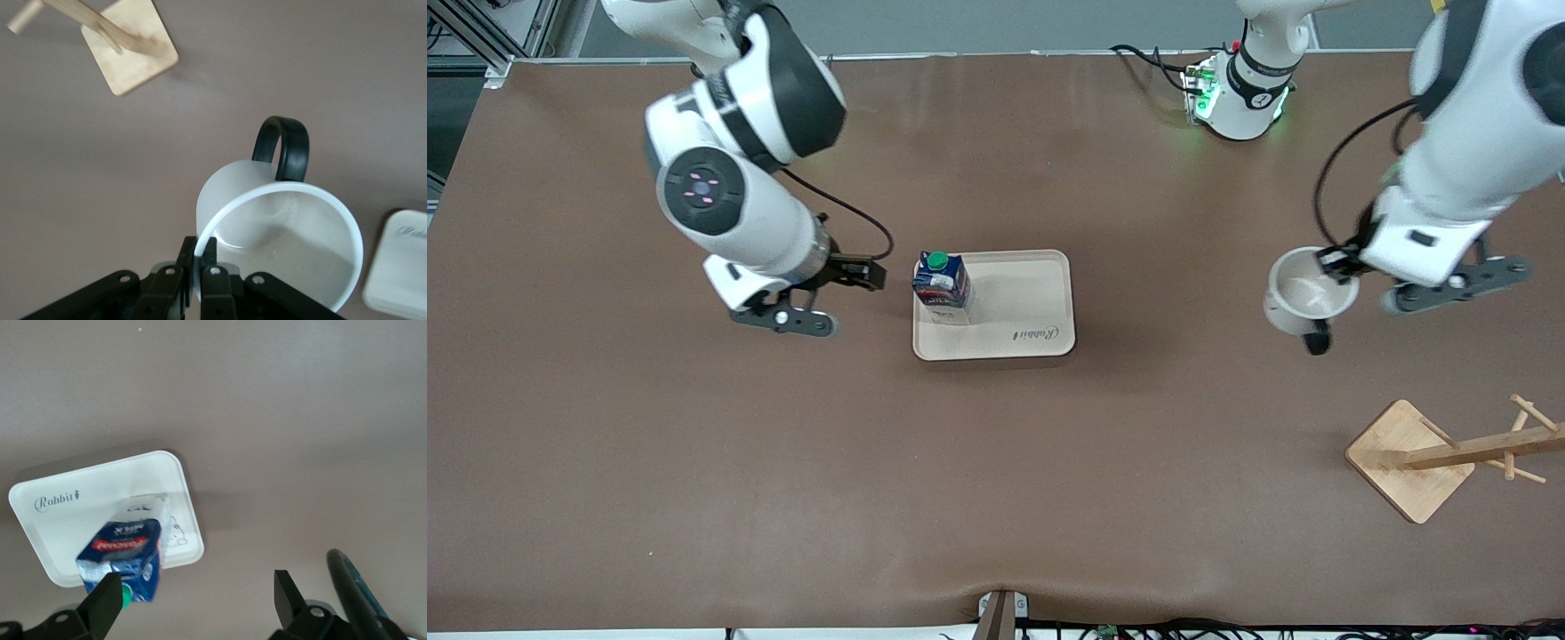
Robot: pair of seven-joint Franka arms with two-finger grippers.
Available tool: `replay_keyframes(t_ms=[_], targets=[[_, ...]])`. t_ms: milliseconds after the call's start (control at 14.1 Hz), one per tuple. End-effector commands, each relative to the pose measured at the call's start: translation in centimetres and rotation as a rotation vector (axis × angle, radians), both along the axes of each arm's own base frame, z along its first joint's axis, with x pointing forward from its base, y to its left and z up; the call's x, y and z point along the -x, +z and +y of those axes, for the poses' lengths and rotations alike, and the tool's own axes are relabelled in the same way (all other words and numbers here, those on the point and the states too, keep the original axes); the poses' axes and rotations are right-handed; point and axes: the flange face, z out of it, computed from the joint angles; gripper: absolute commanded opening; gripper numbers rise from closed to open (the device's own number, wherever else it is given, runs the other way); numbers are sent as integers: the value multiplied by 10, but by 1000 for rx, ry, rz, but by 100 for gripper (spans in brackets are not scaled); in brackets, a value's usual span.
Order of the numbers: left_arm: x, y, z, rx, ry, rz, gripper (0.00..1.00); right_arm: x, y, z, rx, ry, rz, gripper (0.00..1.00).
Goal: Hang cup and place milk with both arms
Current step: 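Carry the mug toward the stand while the right gripper grasps the milk, then hang the mug handle on the stand peg while the right gripper carries milk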
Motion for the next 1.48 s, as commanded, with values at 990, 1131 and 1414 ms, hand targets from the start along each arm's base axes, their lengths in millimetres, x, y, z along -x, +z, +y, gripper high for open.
replay_keyframes(t_ms=[990, 1131, 1414], targets=[[-57, -11, 219, 174, -298, -82, 0, 57, -105, 100, -46, -105, 13, 100], [-66, -9, 218, 183, -307, -116, 0, 57, -108, 99, -35, -97, 9, 64], [-80, -26, 228, 182, -369, -161, 0, 42, -92, 87, -53, -123, 4, 0]])
